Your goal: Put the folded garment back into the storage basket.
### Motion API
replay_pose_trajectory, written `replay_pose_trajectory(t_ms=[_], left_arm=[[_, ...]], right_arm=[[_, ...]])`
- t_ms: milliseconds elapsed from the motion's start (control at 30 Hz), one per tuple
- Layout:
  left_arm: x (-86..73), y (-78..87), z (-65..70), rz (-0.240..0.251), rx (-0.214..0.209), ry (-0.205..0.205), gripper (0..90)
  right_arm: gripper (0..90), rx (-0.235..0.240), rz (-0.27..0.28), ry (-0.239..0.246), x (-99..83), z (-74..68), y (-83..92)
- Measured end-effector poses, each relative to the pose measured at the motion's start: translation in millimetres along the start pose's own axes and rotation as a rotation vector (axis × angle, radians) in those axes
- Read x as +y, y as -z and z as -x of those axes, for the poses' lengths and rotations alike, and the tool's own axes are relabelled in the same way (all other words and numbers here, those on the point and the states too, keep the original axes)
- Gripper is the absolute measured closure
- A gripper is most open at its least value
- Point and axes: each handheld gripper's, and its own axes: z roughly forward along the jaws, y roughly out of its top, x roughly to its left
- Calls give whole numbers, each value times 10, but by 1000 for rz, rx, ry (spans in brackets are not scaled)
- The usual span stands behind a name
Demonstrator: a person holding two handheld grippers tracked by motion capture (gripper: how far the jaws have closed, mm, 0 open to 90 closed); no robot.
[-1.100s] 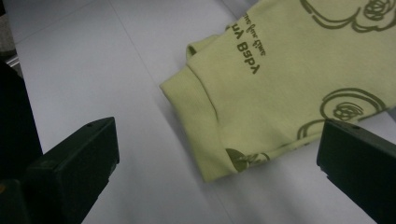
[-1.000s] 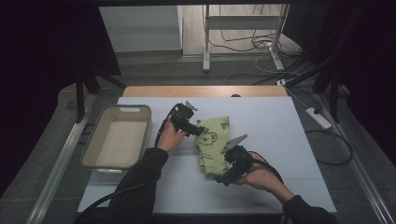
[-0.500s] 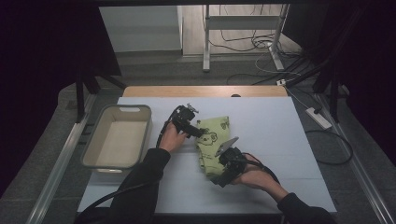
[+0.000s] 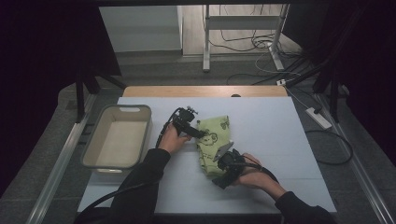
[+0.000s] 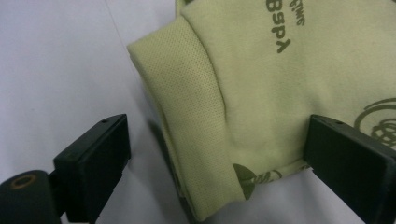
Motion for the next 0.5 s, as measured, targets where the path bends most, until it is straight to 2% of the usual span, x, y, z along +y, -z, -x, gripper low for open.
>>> replay_pose_trajectory(t_ms=[100,200,267,300,333,433,467,500], left_arm=[[-6,-4,-24,-6,-48,34,47],[7,19,-19,-18,-70,27,115],[18,39,-5,-25,-97,26,206],[21,45,3,-26,-109,30,301],[22,50,8,-28,-123,33,301],[11,56,15,-25,-176,56,455],[5,56,16,-24,-185,62,509],[2,57,17,-24,-191,68,509]], right_arm=[[129,-5,0,2,-2,9,9],[180,-14,9,-4,-7,23,19],[228,-20,12,-6,-10,37,30],[286,-27,17,-11,-13,56,44],[286,-27,17,-11,-13,56,44],[361,-39,20,-17,-15,79,61],[415,-45,12,-20,-6,82,67],[415,-45,12,-20,-6,82,67]])
